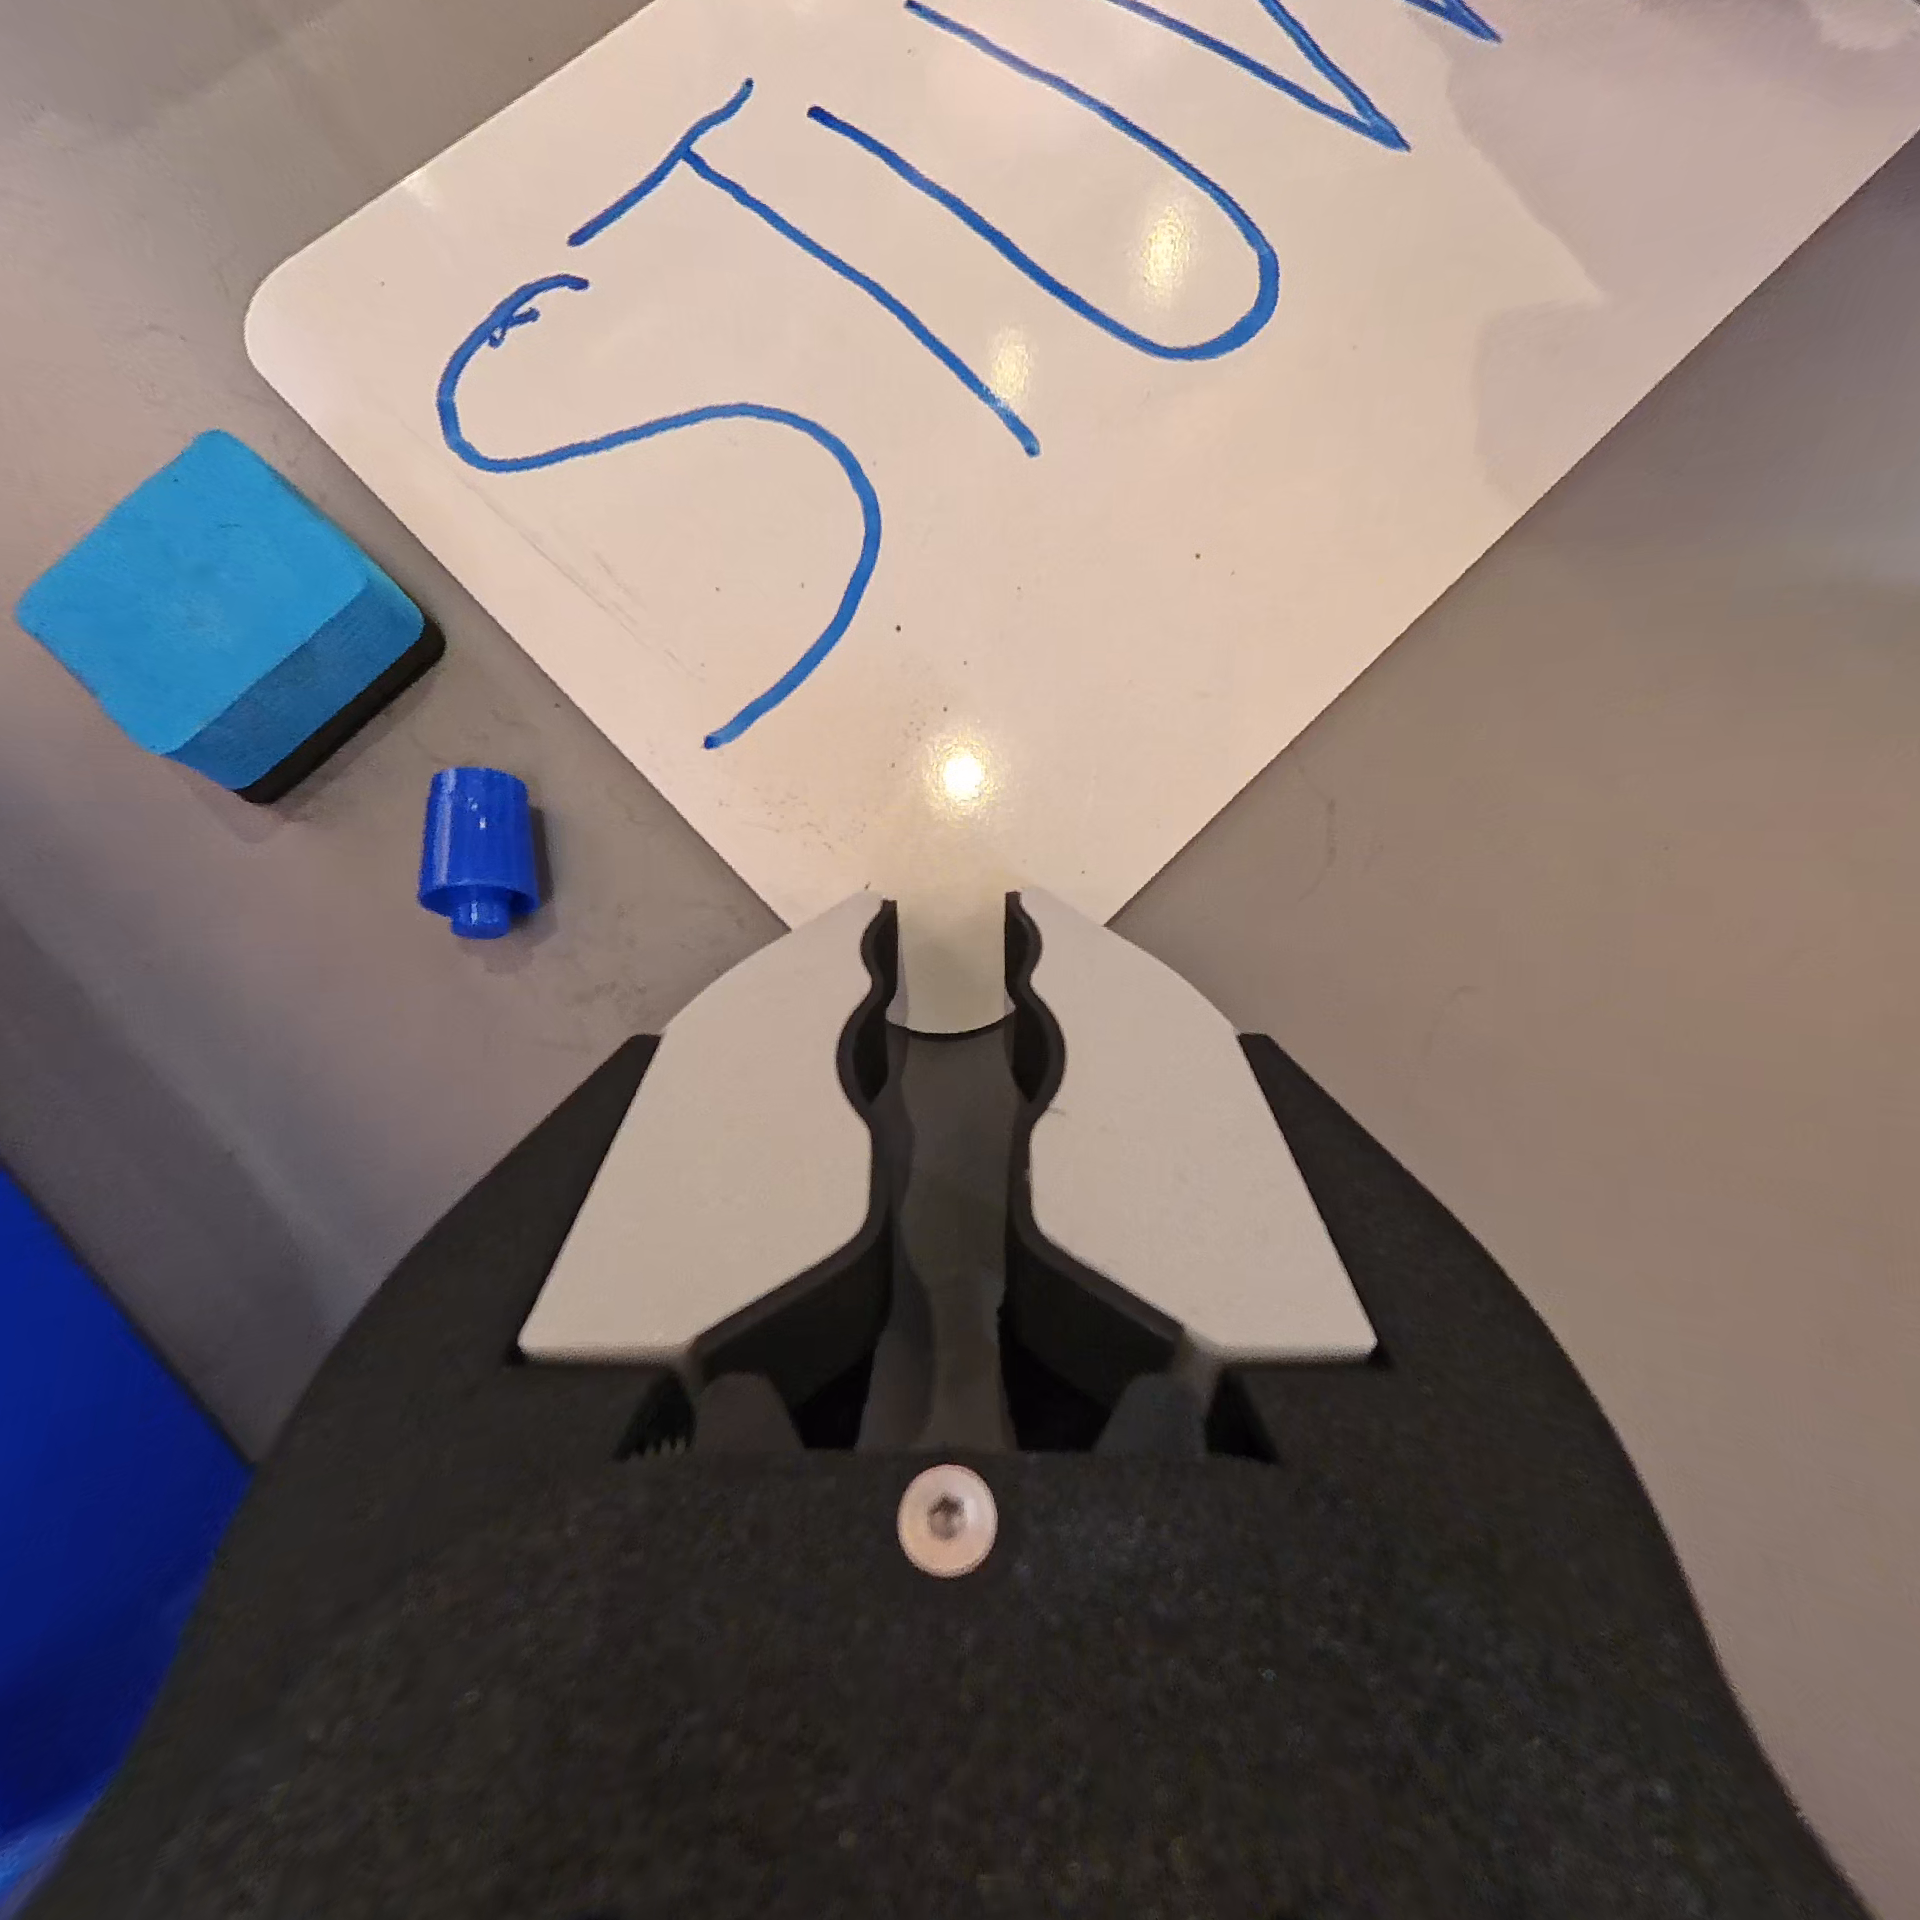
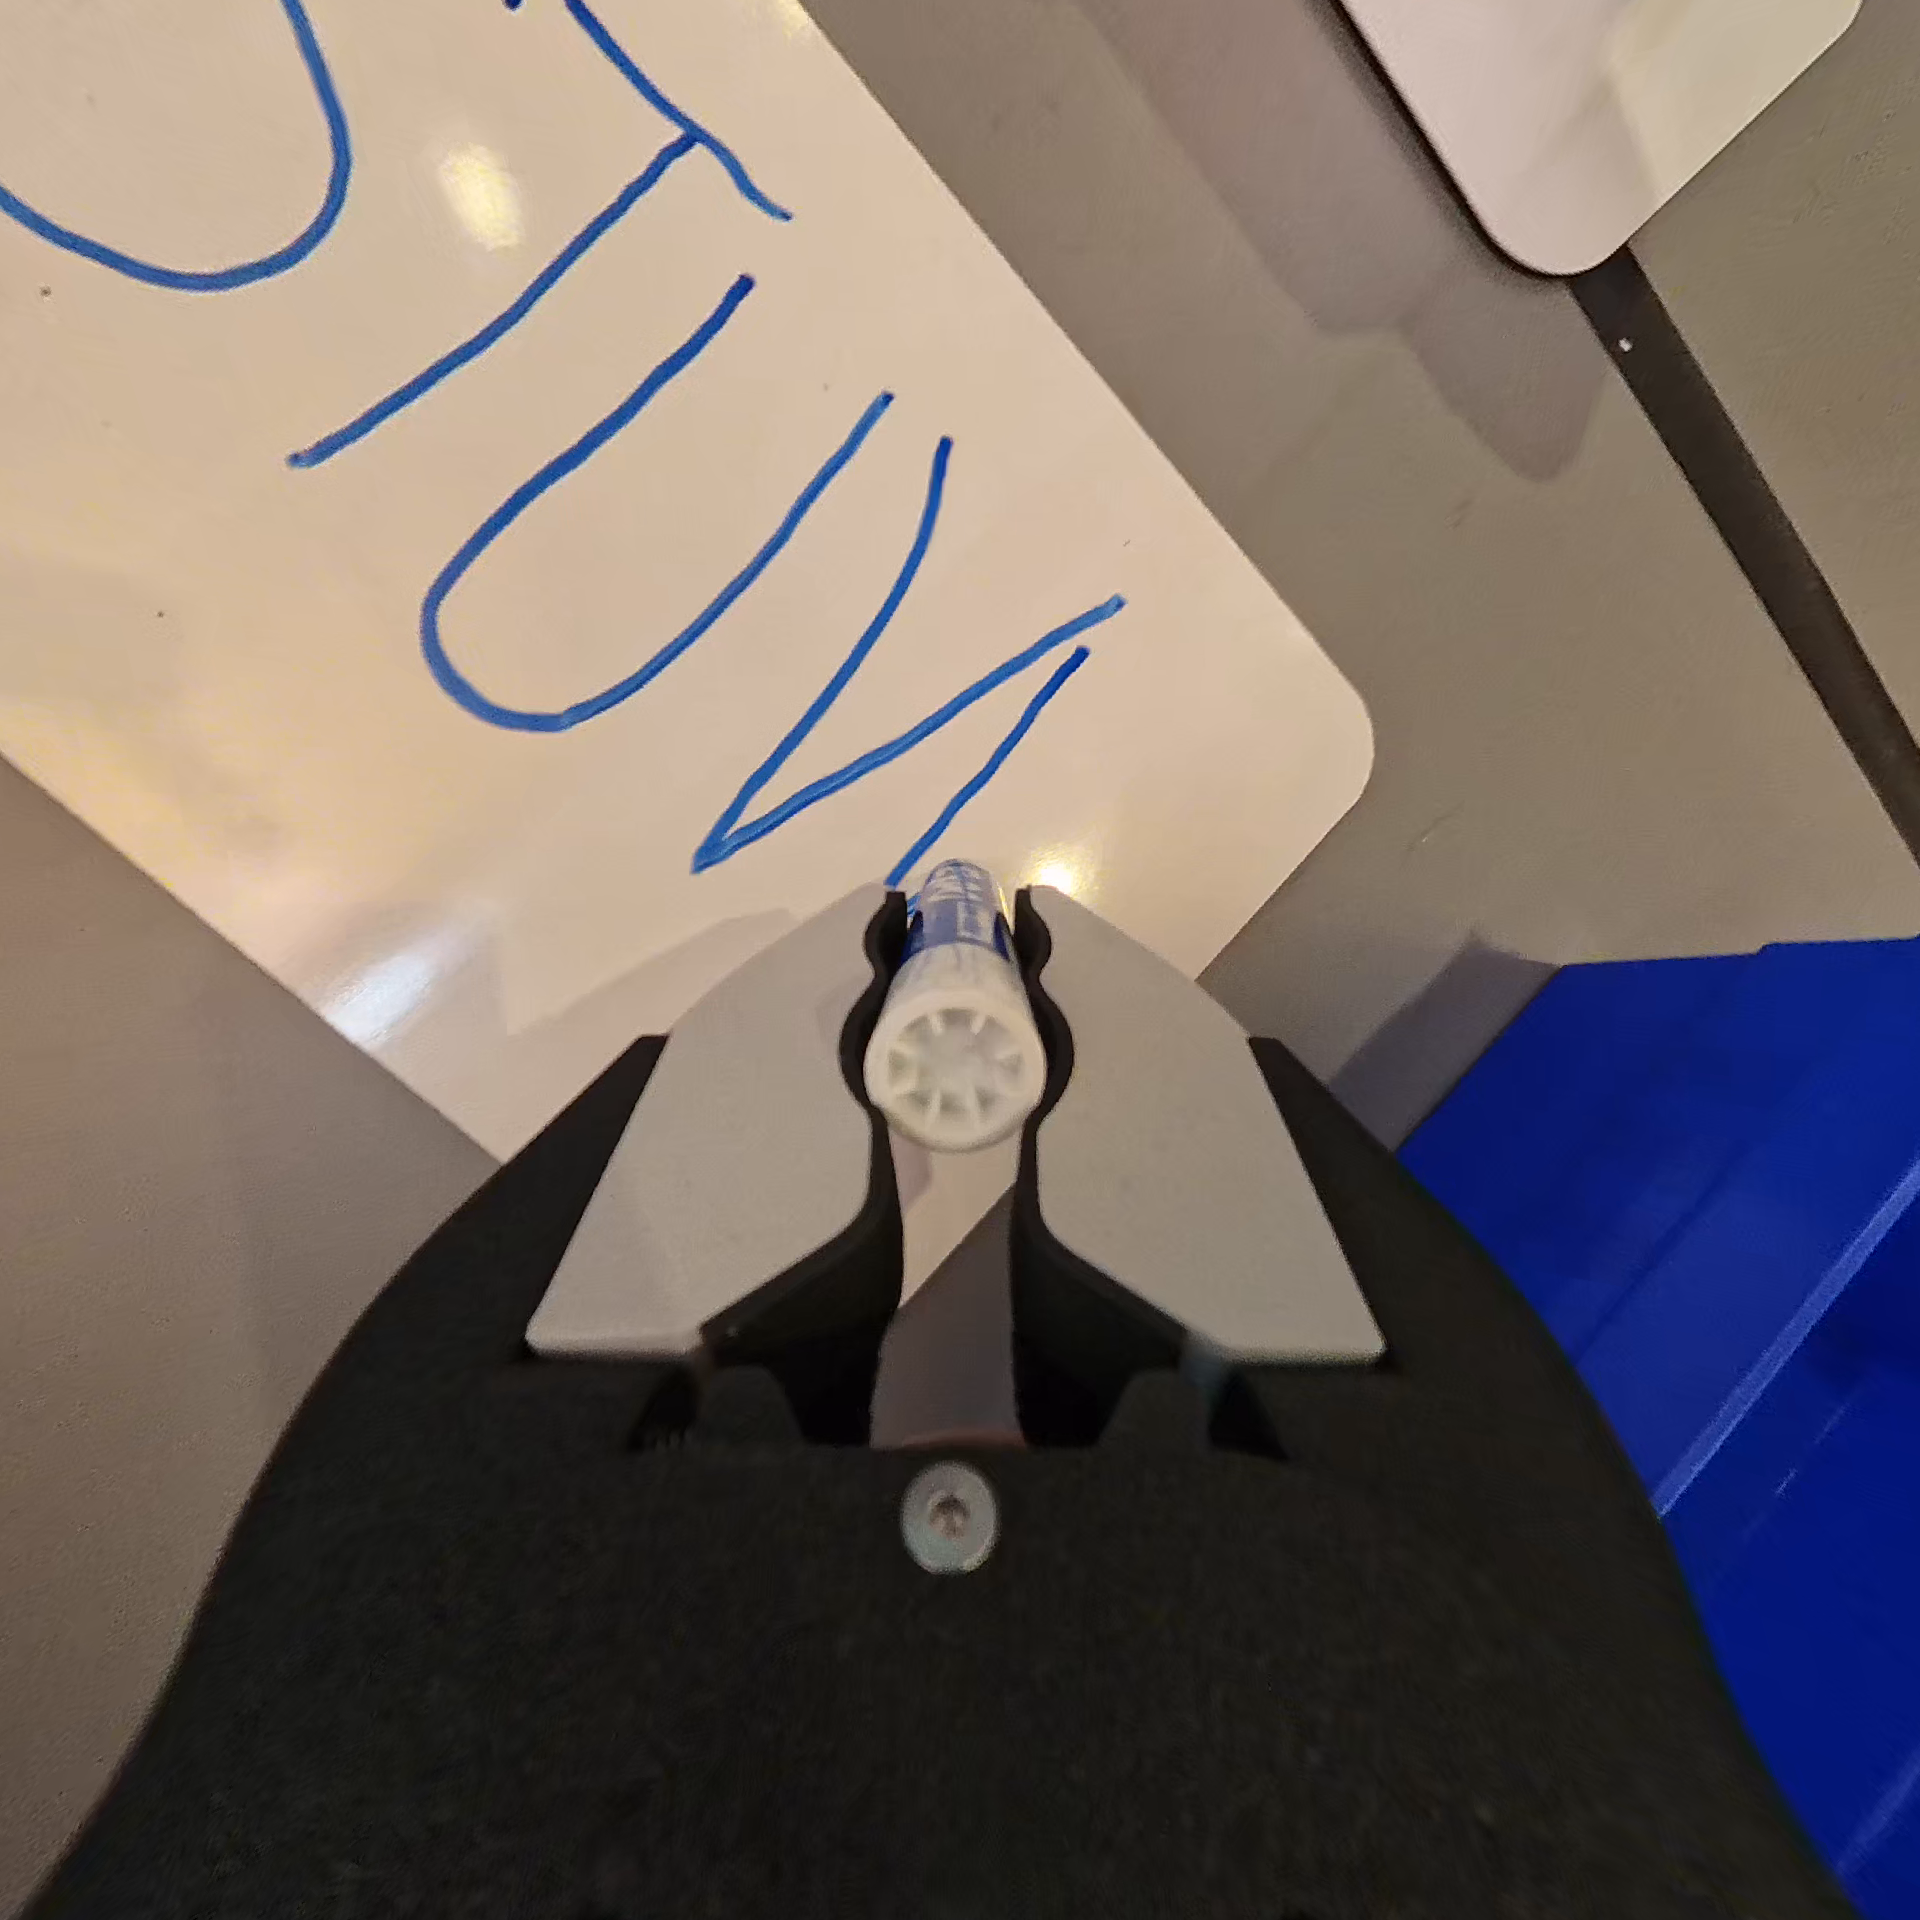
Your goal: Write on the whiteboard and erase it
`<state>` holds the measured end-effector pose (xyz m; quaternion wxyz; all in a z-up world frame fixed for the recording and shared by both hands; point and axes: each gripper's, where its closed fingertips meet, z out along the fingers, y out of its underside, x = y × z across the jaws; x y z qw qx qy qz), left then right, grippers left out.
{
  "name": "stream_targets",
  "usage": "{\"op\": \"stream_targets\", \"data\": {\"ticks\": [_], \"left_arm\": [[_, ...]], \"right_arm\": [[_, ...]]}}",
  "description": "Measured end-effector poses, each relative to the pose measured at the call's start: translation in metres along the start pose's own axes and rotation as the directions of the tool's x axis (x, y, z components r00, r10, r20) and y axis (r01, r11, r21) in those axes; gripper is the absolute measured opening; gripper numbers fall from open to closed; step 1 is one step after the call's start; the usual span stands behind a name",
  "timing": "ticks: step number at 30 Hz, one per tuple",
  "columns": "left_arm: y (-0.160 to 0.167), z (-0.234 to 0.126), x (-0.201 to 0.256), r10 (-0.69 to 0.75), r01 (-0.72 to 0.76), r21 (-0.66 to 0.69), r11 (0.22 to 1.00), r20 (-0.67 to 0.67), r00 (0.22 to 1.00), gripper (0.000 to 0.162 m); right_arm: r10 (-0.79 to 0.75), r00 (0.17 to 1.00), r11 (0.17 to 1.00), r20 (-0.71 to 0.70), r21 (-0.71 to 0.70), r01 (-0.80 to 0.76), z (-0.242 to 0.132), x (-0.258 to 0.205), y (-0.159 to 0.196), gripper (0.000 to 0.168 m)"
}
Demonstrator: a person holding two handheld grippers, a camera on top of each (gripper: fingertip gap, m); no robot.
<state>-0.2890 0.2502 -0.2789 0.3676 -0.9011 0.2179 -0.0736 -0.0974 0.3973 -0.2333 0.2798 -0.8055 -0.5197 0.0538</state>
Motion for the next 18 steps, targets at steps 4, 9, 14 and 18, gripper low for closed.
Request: {"op": "stream_targets", "data": {"ticks": [4,9,14,18], "left_arm": [[0.000,0.000,0.001,0.002,-0.002,0.001,1.000,-0.003,1.000,0.019],[-0.001,0.001,0.001,0.002,-0.002,0.002,1.000,-0.006,1.000,0.019],[0.000,0.000,0.001,0.002,-0.002,0.000,1.000,-0.006,1.000,0.019],[0.000,0.000,0.001,0.003,-0.003,0.000,1.000,-0.003,1.000,0.019]], "right_arm": [[0.002,1.000,1.000,0.002,-0.008,-0.002,0.007,0.011,-0.007,0.020],[-0.006,1.000,1.000,0.004,-0.017,0.006,0.010,0.015,-0.011,0.020],[-0.007,1.000,1.000,0.002,-0.021,0.007,0.006,0.011,-0.005,0.020],[-0.005,1.000,1.000,-0.001,-0.021,0.005,-0.001,0.003,0.003,0.020]]}}
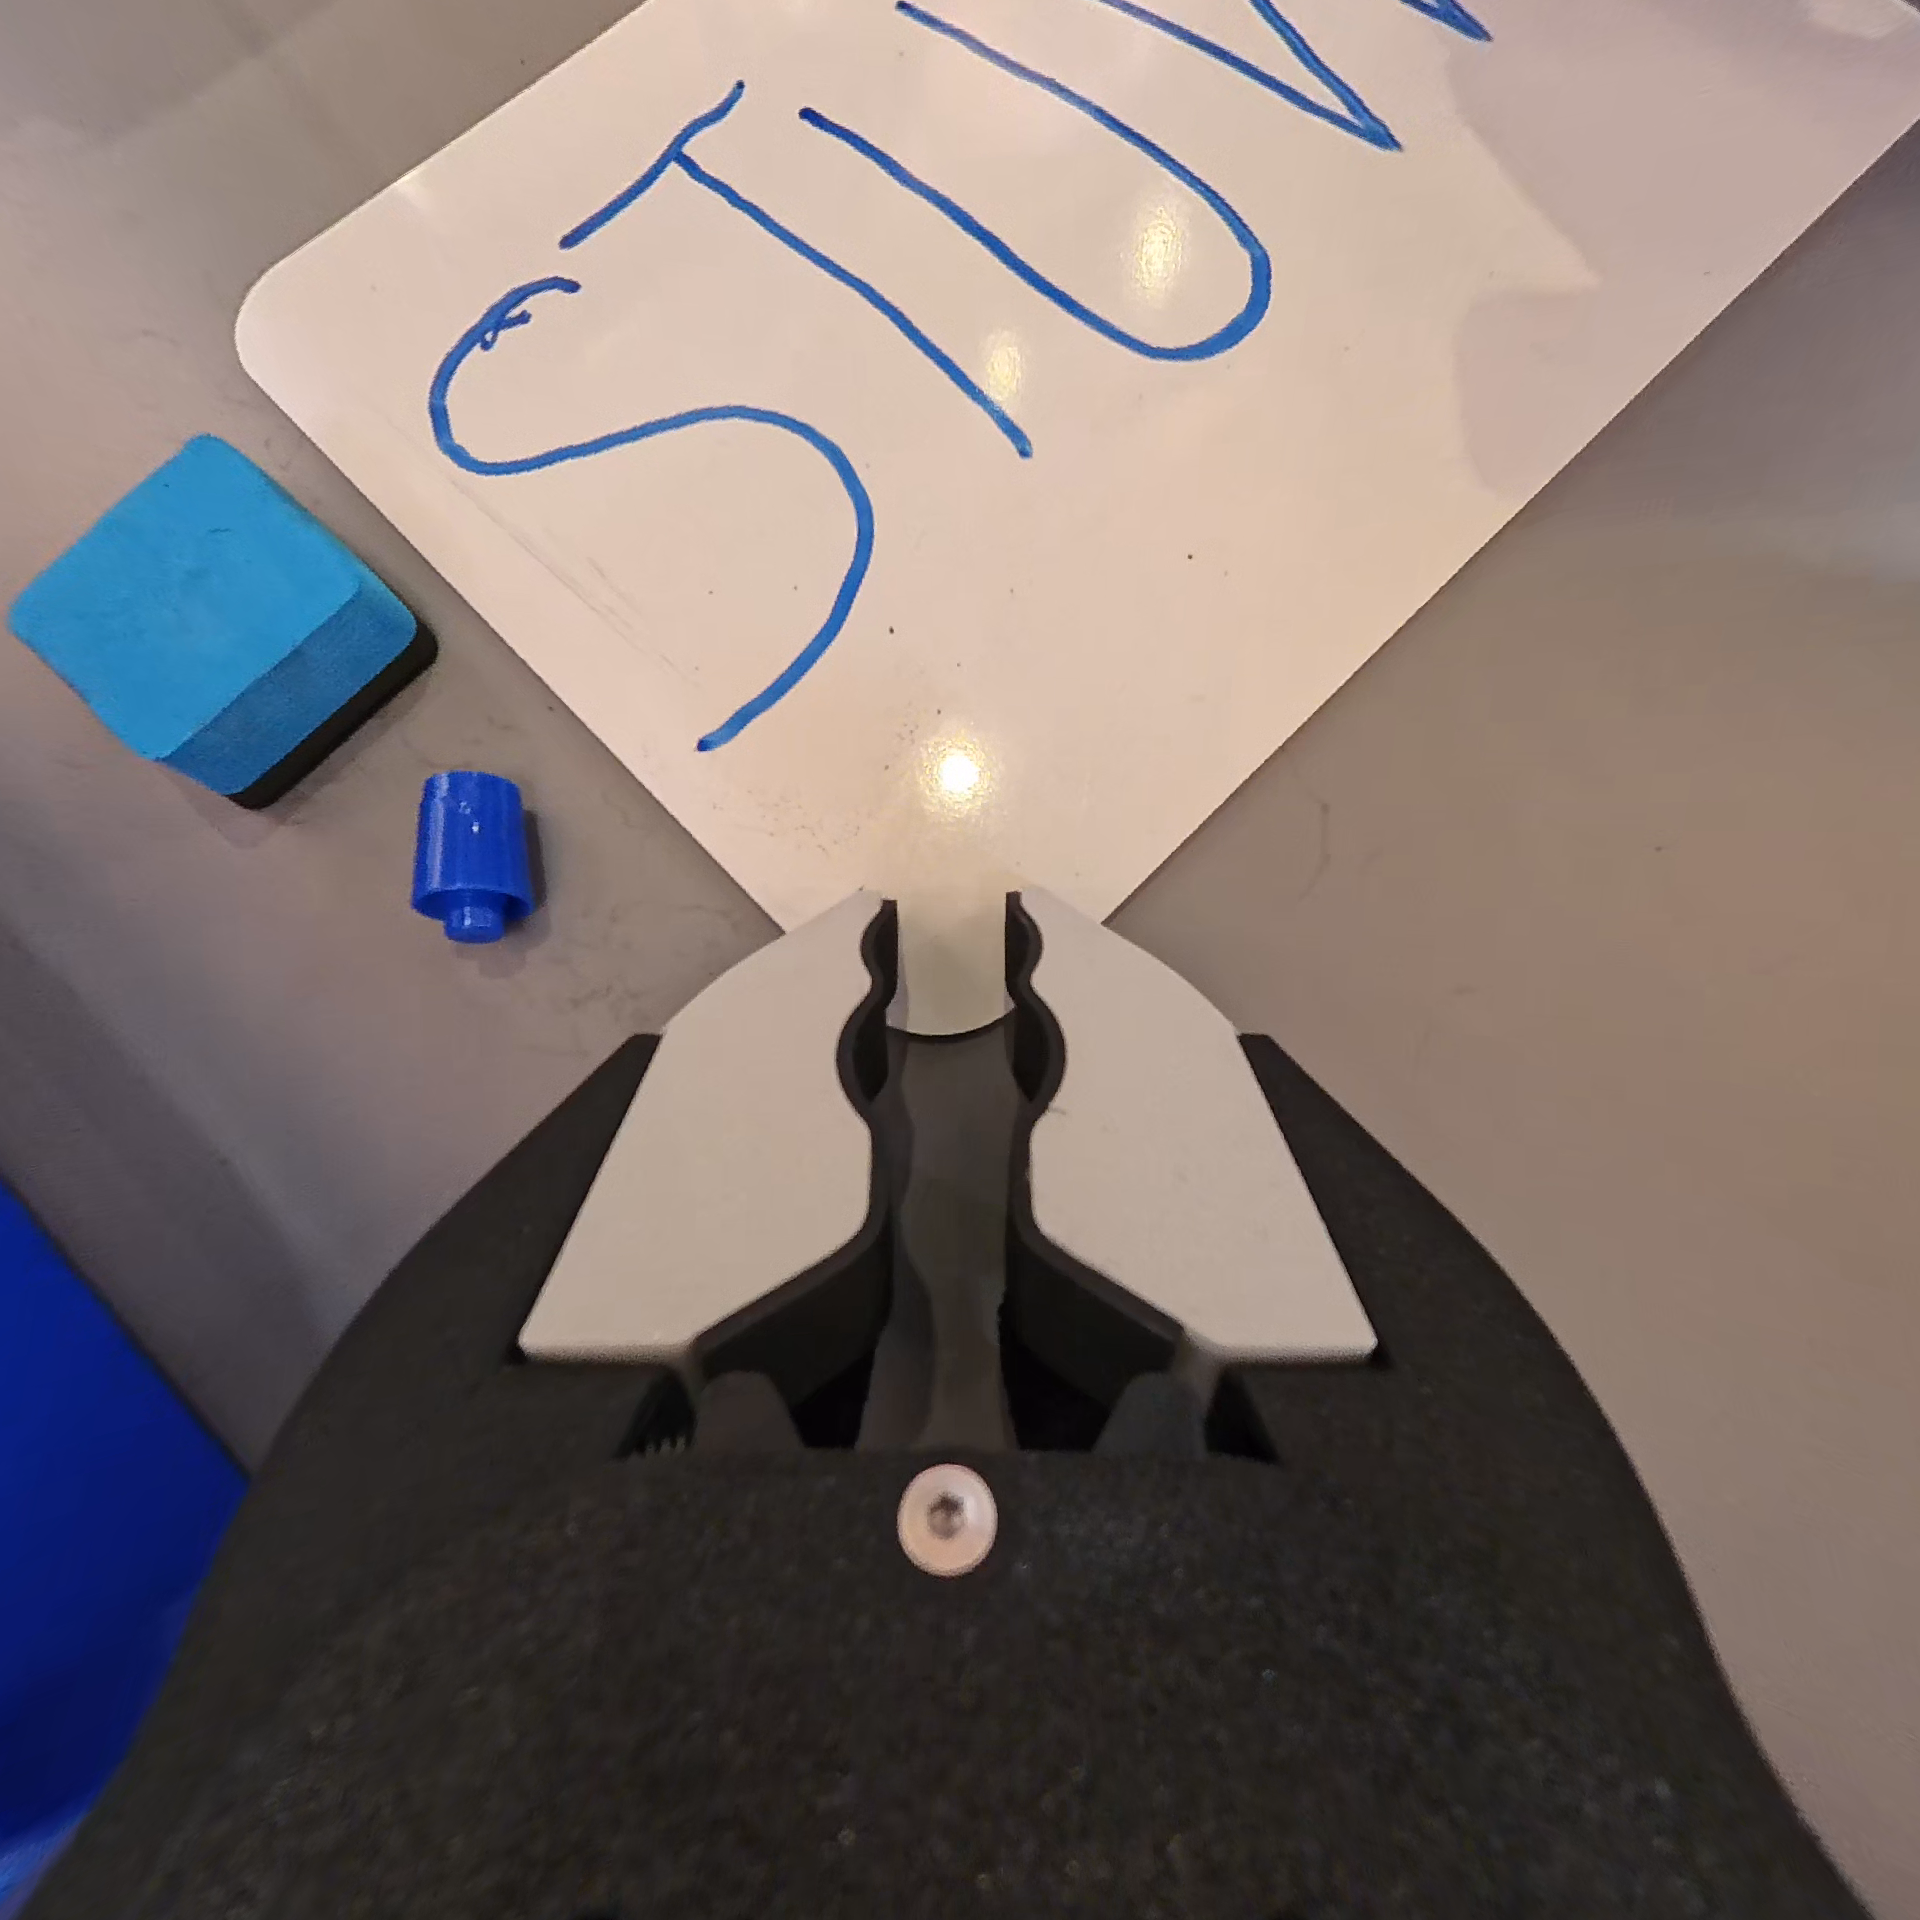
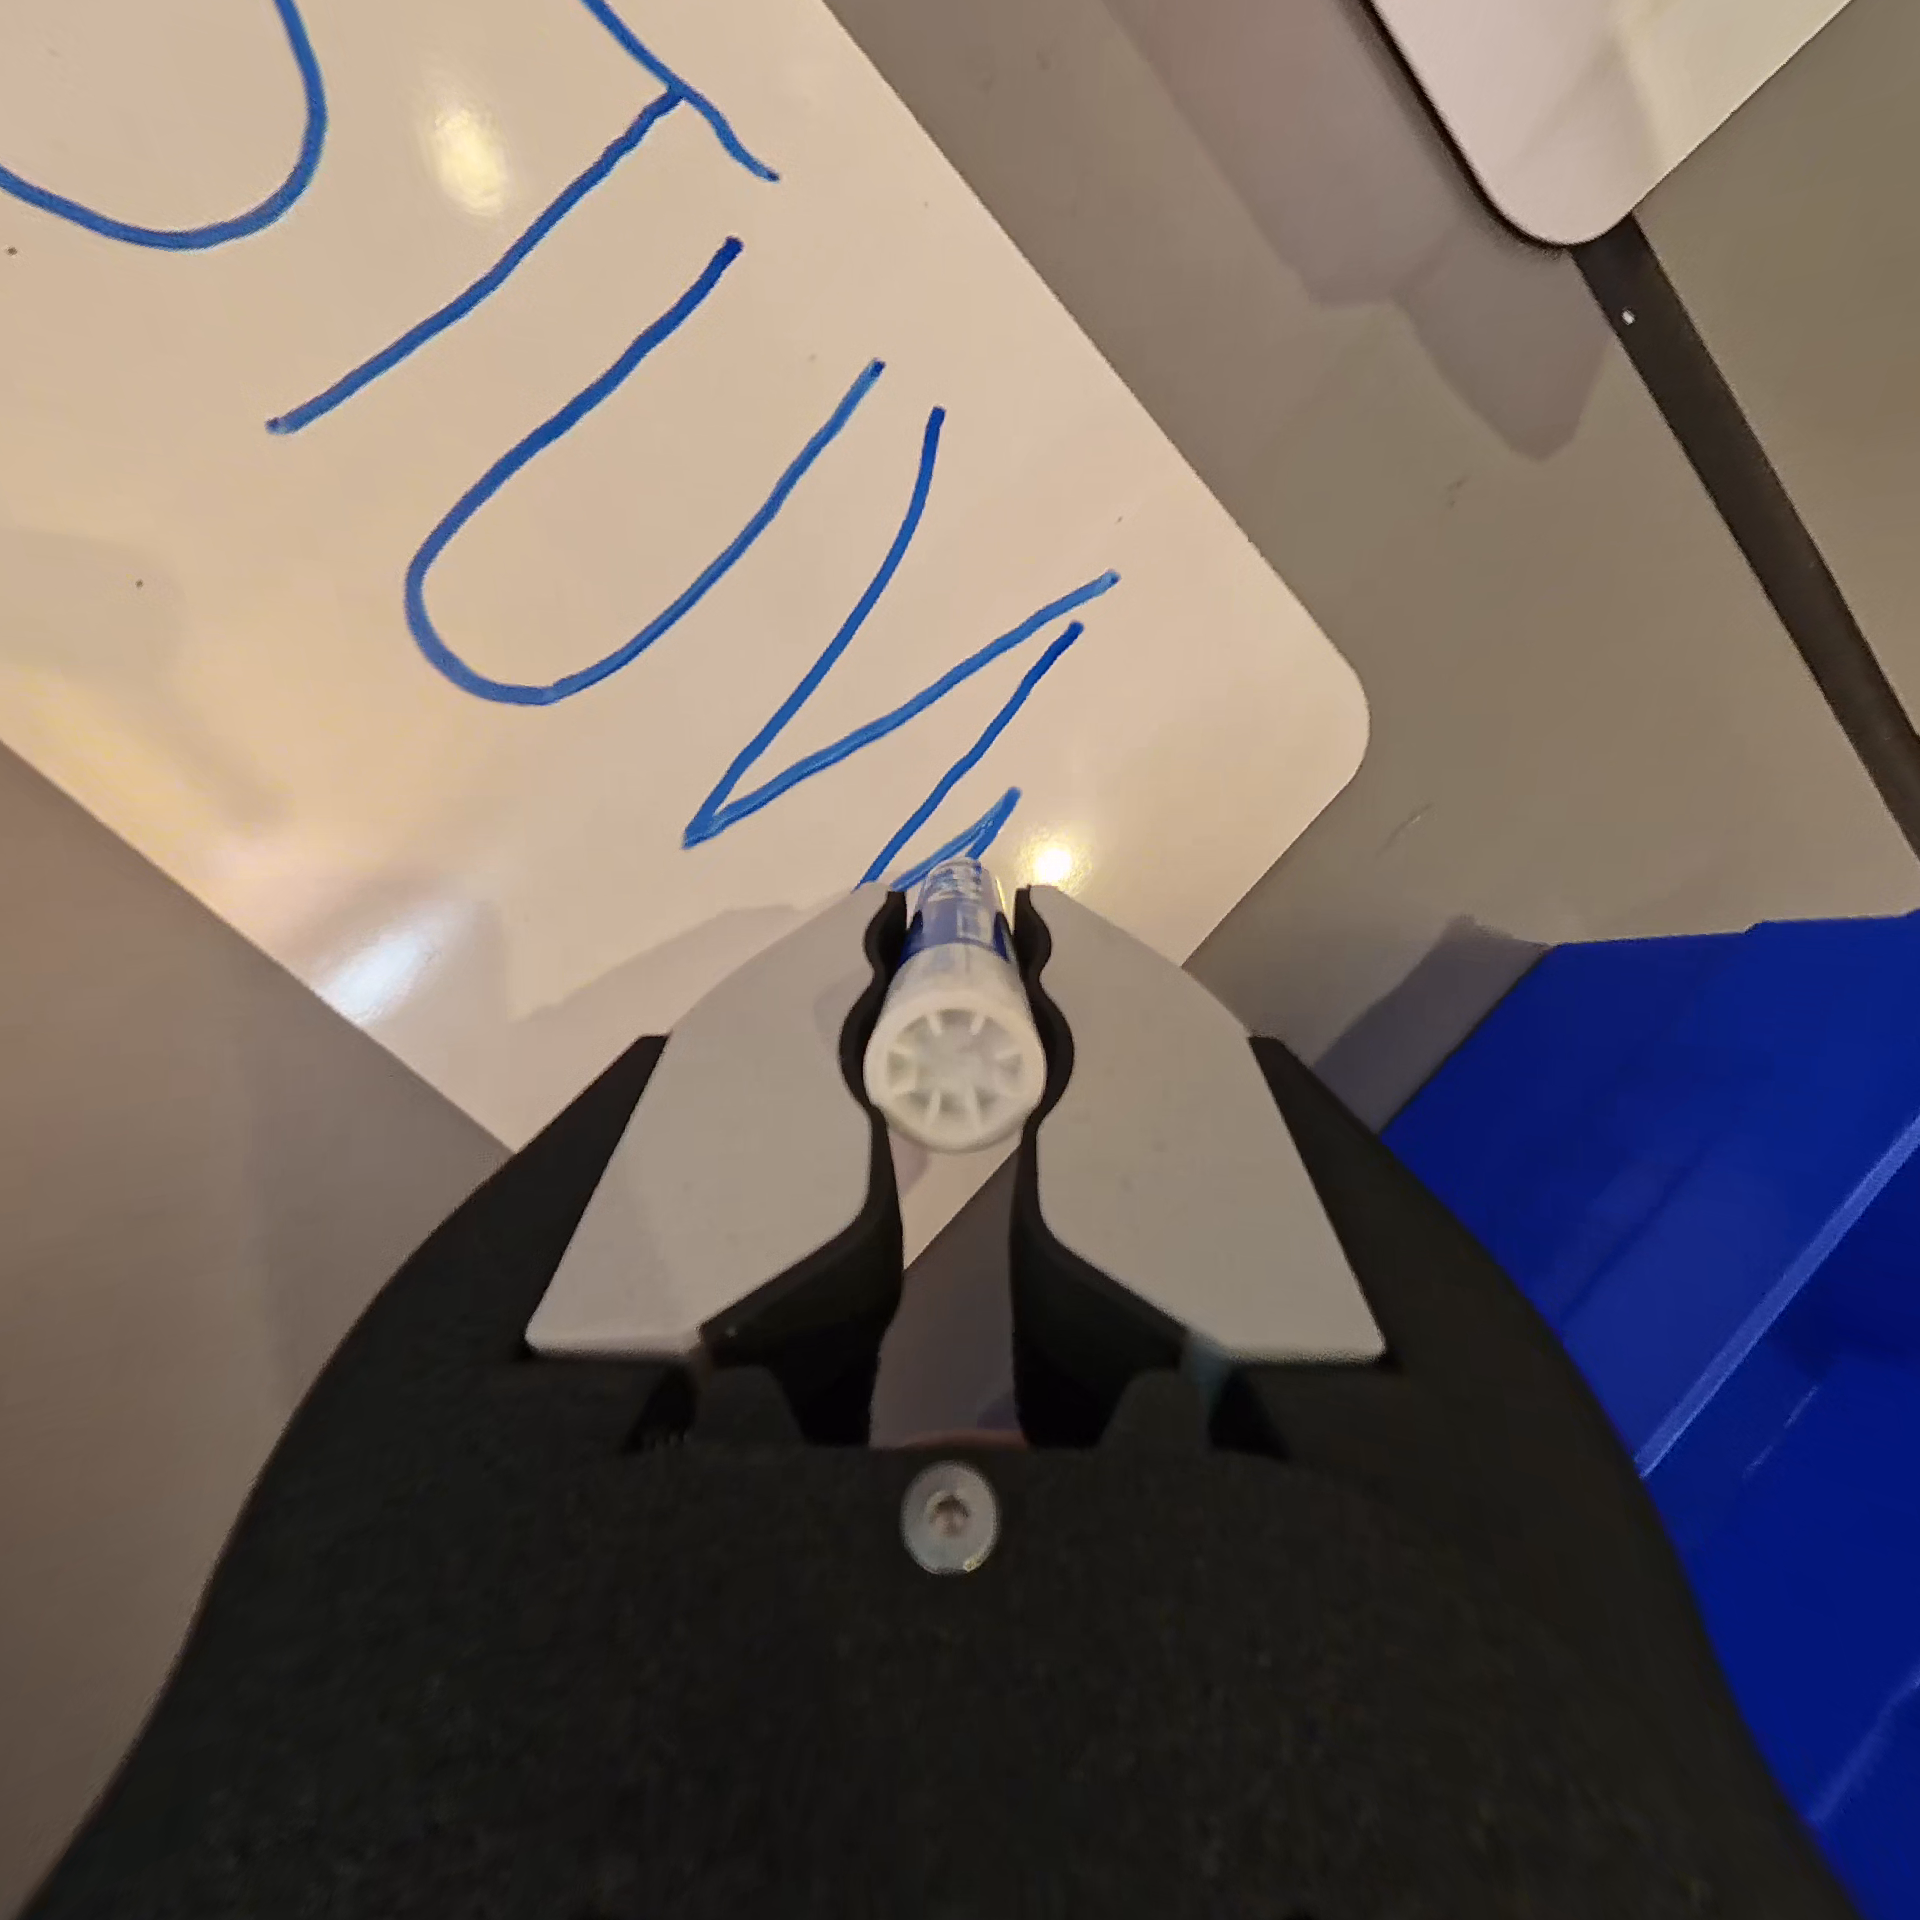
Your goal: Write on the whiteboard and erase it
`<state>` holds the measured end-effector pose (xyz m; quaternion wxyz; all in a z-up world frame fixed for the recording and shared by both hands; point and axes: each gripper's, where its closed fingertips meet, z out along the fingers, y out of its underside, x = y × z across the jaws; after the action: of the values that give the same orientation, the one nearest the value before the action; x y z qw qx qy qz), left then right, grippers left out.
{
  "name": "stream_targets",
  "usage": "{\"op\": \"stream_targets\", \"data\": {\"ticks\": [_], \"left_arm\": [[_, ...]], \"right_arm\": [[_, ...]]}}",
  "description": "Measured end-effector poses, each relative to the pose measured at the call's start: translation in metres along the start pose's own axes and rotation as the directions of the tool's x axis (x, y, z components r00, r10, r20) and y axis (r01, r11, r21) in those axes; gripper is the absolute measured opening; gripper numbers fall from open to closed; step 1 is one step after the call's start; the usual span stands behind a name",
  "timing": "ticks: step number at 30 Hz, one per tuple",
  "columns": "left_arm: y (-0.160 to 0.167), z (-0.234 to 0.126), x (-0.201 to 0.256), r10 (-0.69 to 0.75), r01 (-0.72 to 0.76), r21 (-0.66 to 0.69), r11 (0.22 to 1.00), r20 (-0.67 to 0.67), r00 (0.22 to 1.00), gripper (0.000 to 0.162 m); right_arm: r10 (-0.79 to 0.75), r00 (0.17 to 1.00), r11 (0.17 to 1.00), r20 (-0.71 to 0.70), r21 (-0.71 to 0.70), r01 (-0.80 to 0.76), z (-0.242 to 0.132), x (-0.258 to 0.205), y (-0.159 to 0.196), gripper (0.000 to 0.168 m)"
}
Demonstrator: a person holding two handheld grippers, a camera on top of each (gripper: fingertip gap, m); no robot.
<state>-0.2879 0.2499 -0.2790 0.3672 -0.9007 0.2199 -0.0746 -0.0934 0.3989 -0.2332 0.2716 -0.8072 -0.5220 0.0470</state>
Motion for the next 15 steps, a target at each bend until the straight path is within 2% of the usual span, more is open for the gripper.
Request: {"op": "stream_targets", "data": {"ticks": [10,15], "left_arm": [[0.000,0.000,0.000,-0.001,0.001,0.002,1.000,0.003,1.000,0.019],[0.000,-0.001,0.001,0.001,-0.001,0.000,1.000,0.005,1.000,0.019]], "right_arm": [[0.014,1.000,1.000,-0.013,0.003,-0.014,-0.017,-0.015,0.023,0.020],[0.021,1.000,1.000,-0.019,0.014,-0.021,-0.017,-0.015,0.024,0.020]]}}
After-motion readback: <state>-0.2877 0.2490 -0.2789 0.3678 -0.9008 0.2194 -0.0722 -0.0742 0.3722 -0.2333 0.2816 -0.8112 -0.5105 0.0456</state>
